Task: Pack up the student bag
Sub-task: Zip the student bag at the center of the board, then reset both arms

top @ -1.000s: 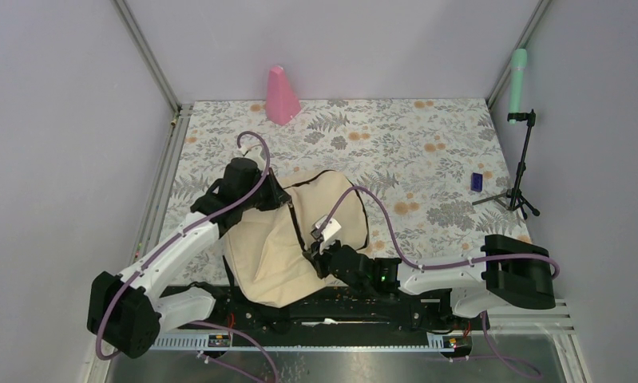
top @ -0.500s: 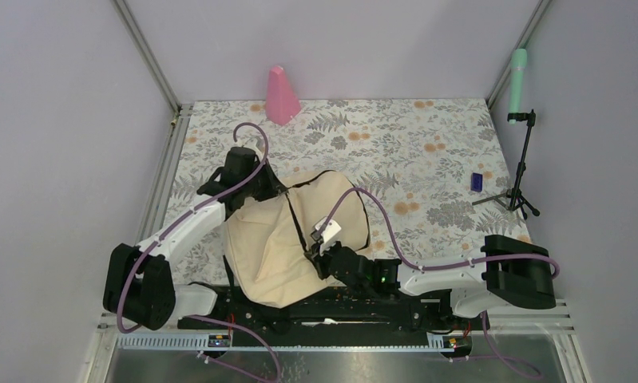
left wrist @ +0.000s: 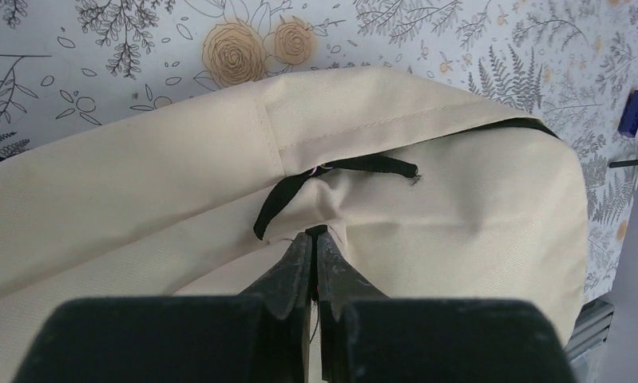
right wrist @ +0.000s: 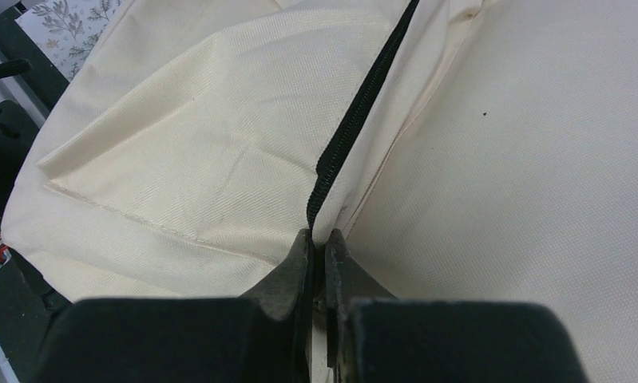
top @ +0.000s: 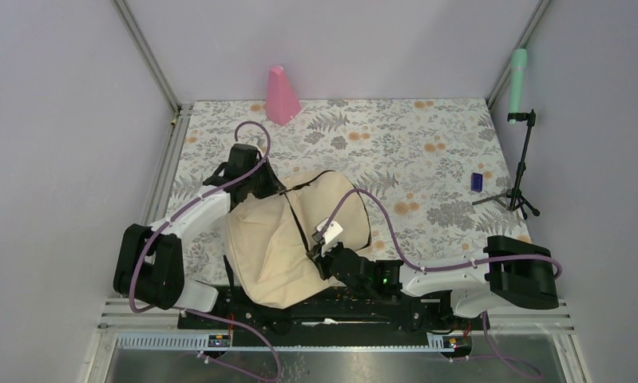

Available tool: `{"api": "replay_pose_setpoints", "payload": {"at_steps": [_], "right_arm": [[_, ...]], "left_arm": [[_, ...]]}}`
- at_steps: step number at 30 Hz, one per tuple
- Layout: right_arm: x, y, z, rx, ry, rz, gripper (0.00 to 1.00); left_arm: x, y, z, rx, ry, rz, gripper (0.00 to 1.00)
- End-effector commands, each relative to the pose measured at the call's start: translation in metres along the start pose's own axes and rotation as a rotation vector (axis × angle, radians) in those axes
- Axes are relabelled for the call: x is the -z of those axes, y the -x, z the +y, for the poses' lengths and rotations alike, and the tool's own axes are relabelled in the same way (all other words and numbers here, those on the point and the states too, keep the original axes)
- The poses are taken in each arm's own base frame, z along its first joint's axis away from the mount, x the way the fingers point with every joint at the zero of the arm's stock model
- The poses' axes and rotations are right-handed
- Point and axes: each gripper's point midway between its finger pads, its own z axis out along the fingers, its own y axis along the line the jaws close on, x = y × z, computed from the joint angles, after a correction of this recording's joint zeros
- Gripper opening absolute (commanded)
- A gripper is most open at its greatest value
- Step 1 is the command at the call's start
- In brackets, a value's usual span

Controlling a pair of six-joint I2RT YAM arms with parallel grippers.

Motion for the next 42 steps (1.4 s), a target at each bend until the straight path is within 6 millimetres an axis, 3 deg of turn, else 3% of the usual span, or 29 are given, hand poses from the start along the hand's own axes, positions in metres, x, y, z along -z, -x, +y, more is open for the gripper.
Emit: {"api": "replay_pose_setpoints", "payload": {"at_steps": [1,9,14,16,17,18,23,26,28,33,38,42], "right_arm": [[0.015,-0.009,0.011,0.037,0.04,0.03,0.0],[0.02,-0.005,0.011,0.038,0.036,0.022,0.0],[0.025,0.005,0.008,0.035,0.023,0.008,0.0],[0.026,0.01,0.008,0.033,0.023,0.004,0.19],[0.026,0.011,0.008,0.037,0.022,0.005,0.27],[0.027,0.014,0.008,0.036,0.017,0.004,0.37],[0.035,0.035,0.008,0.044,-0.003,0.015,0.94],[0.042,0.048,0.001,0.062,-0.032,0.014,1.0],[0.047,0.06,-0.003,0.057,-0.031,0.014,1.0],[0.052,0.077,-0.045,-0.08,-0.05,0.064,1.0],[0.065,0.087,-0.12,-0.239,-0.162,0.053,1.0],[0.09,0.085,-0.188,-0.288,-0.343,0.051,1.0]], "left_arm": [[-0.005,0.075,0.009,-0.012,0.054,-0.234,0.0],[-0.013,0.073,0.042,-0.014,0.183,-0.242,0.0],[-0.007,0.079,0.033,-0.036,0.142,-0.274,0.0],[-0.003,0.082,0.025,-0.046,0.111,-0.291,0.0],[-0.001,0.084,0.022,-0.048,0.099,-0.298,0.05],[0.0,0.084,0.019,-0.05,0.087,-0.294,0.24],[0.017,0.089,0.001,-0.07,0.021,-0.307,0.8],[0.034,0.094,-0.007,-0.083,-0.005,-0.357,0.98],[0.047,0.098,-0.01,-0.093,-0.021,-0.403,0.99],[0.079,0.098,-0.01,-0.115,-0.017,-0.476,0.99],[0.11,0.094,-0.003,-0.145,0.024,-0.526,0.99],[0.146,0.088,0.0,-0.177,0.046,-0.575,0.99]]}}
